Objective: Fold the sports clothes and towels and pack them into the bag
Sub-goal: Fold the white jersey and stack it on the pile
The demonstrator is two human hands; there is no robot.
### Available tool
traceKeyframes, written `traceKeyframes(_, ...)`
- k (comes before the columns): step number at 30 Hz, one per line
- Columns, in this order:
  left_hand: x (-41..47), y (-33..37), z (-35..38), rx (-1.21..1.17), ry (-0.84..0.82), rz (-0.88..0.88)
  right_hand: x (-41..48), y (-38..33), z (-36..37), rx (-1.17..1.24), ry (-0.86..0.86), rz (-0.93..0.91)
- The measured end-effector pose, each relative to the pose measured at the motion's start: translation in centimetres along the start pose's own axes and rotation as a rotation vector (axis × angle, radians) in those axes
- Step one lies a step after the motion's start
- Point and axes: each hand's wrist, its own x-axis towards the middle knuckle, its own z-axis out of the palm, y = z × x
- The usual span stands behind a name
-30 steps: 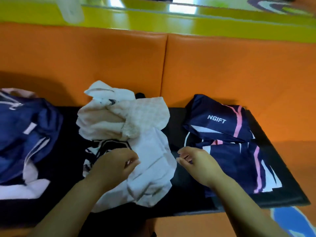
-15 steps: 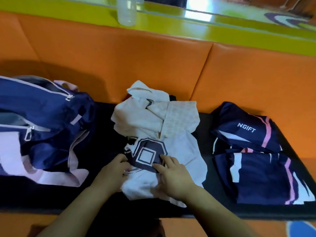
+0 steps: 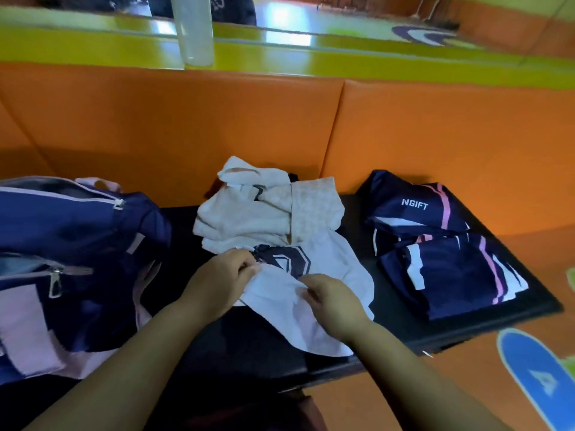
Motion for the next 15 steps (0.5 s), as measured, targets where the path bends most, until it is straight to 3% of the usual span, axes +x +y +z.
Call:
traceKeyframes(3, 0.5, -0.3, -1.2, -0.136, 0.012, -0.040, 0.9, -1.0, -3.8, 0.234, 0.145, 0.101)
traceKeyframes(7, 2.1, 1.5, -2.1, -0.268, -0.035, -0.064, 2.3, -2.7, -9.4, 0.369, 0.271, -0.003)
traceKeyframes(12, 5.2, 5.8, -2.6, -0.222, -0.180, 0.110, 4.3, -5.4, -15.6, 0.458, 0.392, -0.109)
traceKeyframes(15, 7.1, 7.5, -2.1, -0.148, -0.213, 0.117, 4.9, -6.6, -19.0, 0.479, 0.448, -0.216)
